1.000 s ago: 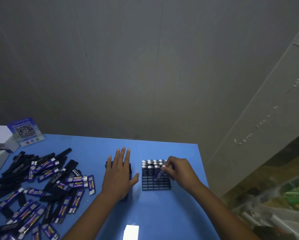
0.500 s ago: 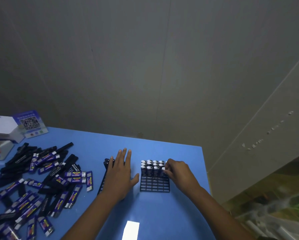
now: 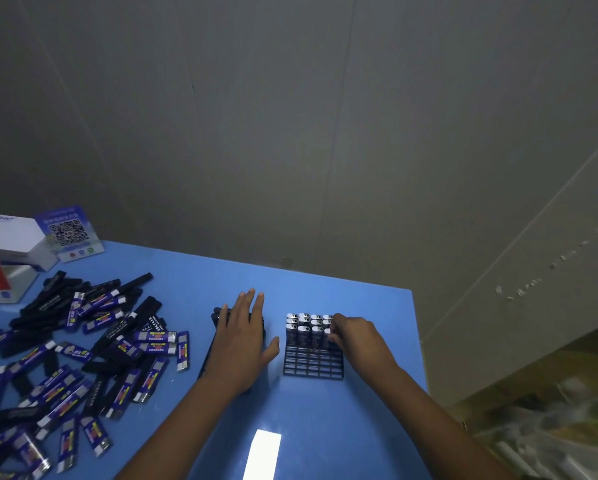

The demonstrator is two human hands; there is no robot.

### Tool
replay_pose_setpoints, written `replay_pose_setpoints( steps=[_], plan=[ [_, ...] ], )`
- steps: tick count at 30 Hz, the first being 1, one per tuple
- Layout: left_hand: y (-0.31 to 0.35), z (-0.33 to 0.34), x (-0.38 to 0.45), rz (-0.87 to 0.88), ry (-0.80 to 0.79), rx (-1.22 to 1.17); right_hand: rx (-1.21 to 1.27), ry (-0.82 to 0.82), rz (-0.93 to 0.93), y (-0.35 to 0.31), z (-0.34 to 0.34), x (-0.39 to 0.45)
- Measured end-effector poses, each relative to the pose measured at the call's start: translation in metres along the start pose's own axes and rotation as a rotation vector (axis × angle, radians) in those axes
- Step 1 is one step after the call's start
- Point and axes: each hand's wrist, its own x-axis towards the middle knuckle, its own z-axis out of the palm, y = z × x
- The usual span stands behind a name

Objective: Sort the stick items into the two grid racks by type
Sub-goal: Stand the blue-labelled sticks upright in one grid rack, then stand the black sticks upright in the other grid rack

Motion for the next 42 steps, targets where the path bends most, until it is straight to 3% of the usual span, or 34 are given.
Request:
replay_pose_setpoints(
  steps=[6,16,24,28,36,42],
  plan=[
    [-0.004,-0.013,-0.012,-0.004,0.038,-0.051,-0.083,0.02,0.02,-0.012,-0.013,-0.007],
    [-0.027,-0.052,-0.063,-0.038,0.046,-0.029,-0.147,0.141,-0.095,-0.075,-0.021,-0.047],
    [-0.087,-0.092,-0.139,-0.115,0.063,0.005,-0.267,0.118,-0.062,-0.163,0.001,-0.078],
    [-0.123,-0.108,-0.186,-0.138,0.159,0.019,-0.275,0.153,-0.102,-0.211,0.018,-0.095],
    [-0.187,-0.12,-0.255,-0.263,0.062,0.043,-0.258,0.116,-0.177,-0.284,0.049,-0.112],
    [-0.216,-0.128,-0.263,-0.313,0.079,0.032,-0.293,0.074,-0.222,-0.312,0.055,-0.098]
  ],
)
